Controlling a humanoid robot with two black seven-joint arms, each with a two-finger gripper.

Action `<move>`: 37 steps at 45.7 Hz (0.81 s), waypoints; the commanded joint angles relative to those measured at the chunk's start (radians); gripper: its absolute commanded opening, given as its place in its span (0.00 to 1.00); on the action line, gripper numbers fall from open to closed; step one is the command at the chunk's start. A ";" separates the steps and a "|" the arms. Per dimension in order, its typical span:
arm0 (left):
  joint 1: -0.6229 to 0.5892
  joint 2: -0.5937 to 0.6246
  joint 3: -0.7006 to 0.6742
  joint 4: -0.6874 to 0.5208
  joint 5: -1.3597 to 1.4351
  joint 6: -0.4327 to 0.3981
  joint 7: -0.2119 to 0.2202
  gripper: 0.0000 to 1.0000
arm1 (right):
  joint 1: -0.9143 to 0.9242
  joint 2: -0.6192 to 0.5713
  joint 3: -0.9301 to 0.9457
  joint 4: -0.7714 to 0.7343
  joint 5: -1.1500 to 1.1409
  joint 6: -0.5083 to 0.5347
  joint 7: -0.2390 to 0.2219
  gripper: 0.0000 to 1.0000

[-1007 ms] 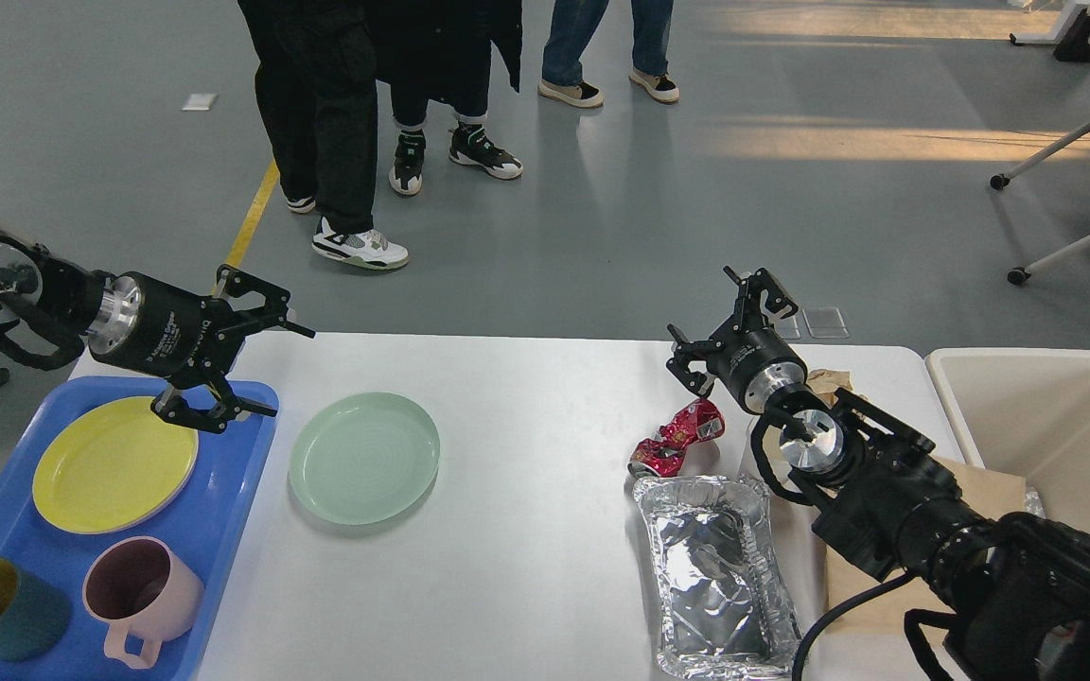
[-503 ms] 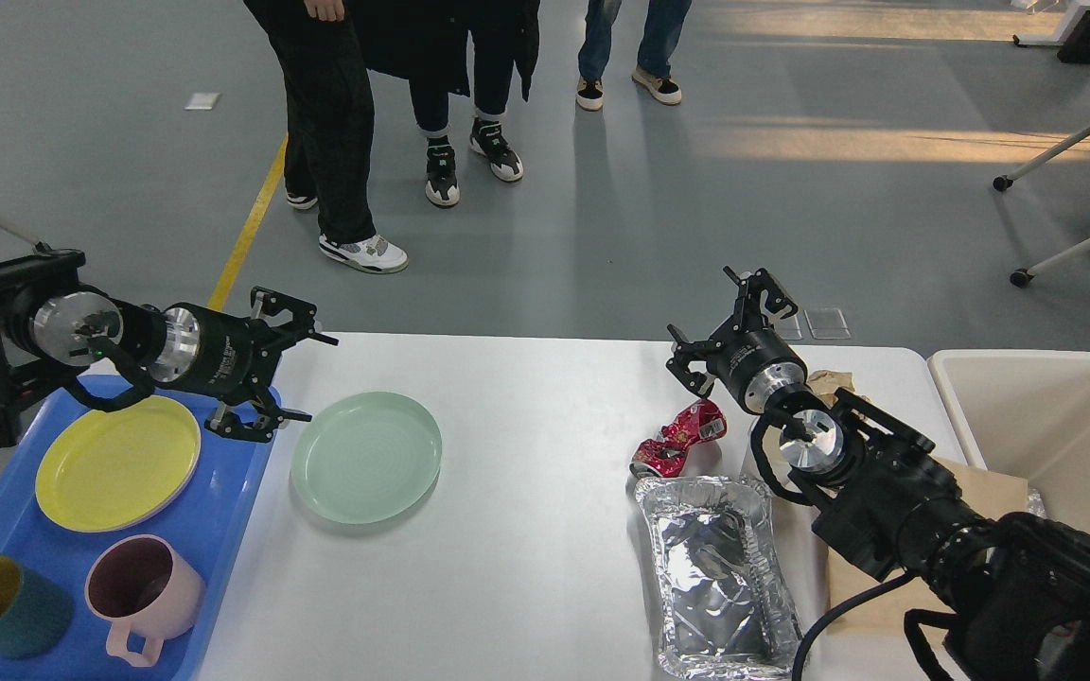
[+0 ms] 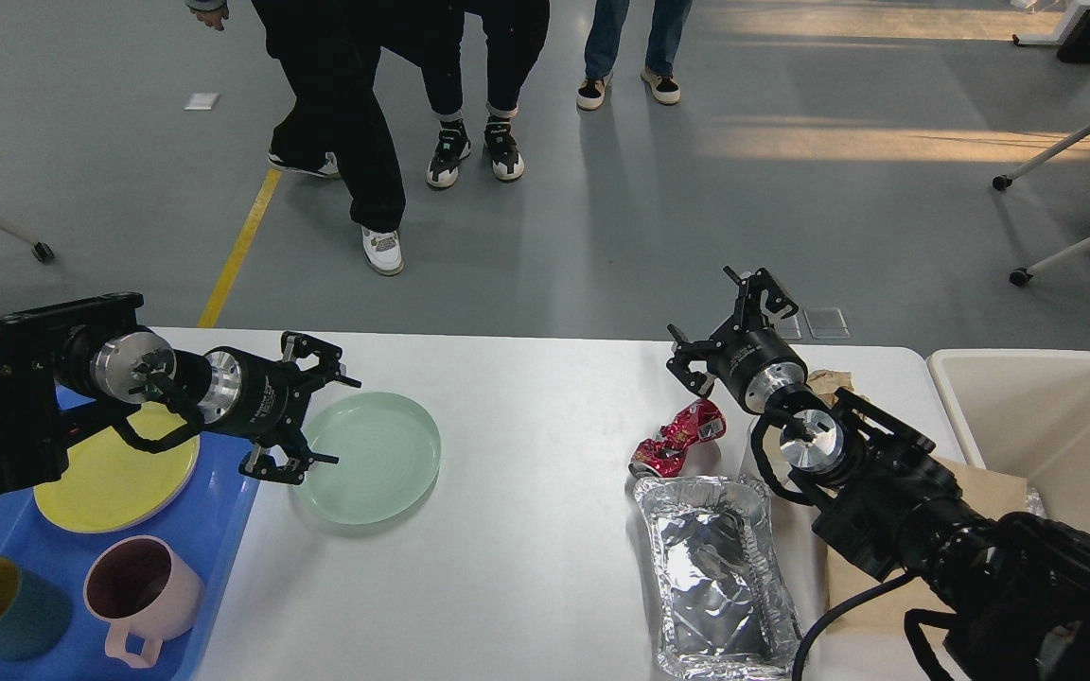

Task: Tidy desktop
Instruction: 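Move the left gripper to the edge of the pale green plate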

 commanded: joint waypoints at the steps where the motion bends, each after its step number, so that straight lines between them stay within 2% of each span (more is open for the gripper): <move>1: 0.002 -0.003 0.012 -0.058 -0.036 0.047 0.014 0.88 | 0.000 0.001 0.000 0.000 0.000 0.000 0.000 1.00; 19: 0.006 0.040 0.021 -0.104 -0.037 0.187 0.127 0.88 | 0.000 0.000 0.000 0.000 0.000 0.000 0.000 1.00; 37: 0.045 0.042 0.024 -0.087 -0.042 0.211 0.123 0.88 | 0.000 0.000 0.000 0.000 0.000 0.000 0.000 1.00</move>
